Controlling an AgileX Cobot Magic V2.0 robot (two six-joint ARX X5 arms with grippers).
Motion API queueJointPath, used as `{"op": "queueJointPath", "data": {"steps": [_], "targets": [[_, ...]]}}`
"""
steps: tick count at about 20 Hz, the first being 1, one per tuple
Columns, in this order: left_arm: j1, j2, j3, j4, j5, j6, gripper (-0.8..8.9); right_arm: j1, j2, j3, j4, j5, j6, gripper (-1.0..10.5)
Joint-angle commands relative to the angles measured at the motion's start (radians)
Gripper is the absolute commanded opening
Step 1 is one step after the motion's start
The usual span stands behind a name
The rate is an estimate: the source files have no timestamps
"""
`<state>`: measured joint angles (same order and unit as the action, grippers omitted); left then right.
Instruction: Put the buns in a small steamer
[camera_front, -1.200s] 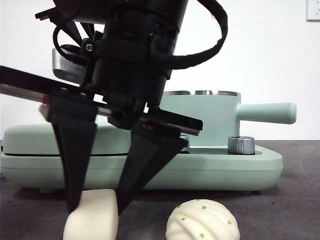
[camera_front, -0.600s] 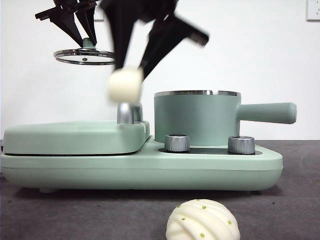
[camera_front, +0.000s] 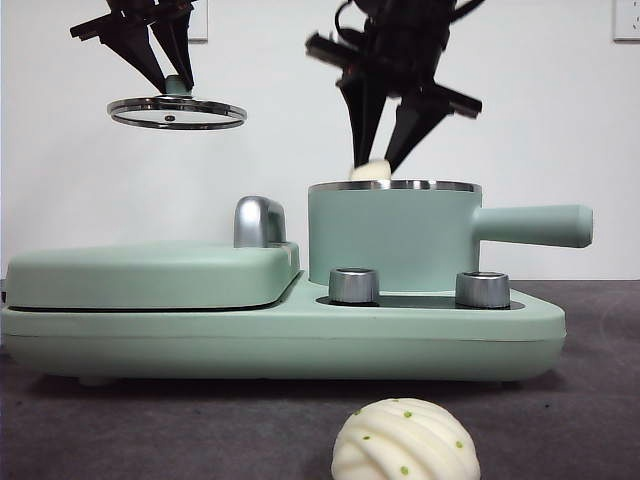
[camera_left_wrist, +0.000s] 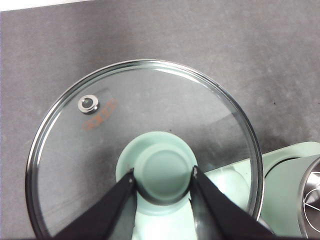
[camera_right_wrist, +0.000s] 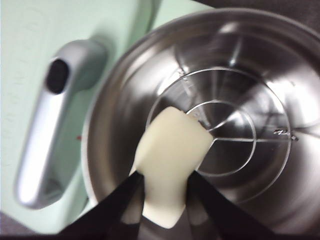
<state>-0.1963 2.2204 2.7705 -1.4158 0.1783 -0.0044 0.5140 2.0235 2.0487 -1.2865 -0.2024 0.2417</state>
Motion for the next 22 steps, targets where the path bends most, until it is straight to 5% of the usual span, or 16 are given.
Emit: {"op": "queueJointPath", "data": {"steps": [1, 8, 14, 17, 22], "targets": [[0.001, -0.012, 0.042, -0.035, 0.005, -0.008, 0.55, -0.002, 0.045, 0.033, 0.008, 0.002, -0.035, 1.1], [0.001, -0.012, 0.042, -0.035, 0.005, -0.008, 0.55, -0.013, 0.082, 0.033, 0.04, 0.008, -0.048, 1.2], [0.001, -0.012, 0.042, -0.035, 0.006, -0.008, 0.55, -0.014, 0.086, 0.033, 0.045, -0.007, -0.05, 2.3], [0.001, -0.012, 0.042, -0.035, 0.005, -0.008, 0.55, -0.014, 0.087, 0.033, 0.058, -0.007, -0.05, 3.9], [0.001, -0.011, 0.042, -0.035, 0.005, -0.011, 0.55, -0.019, 0.086, 0.144, -0.045, -0.006, -0.055, 4.0]]}}
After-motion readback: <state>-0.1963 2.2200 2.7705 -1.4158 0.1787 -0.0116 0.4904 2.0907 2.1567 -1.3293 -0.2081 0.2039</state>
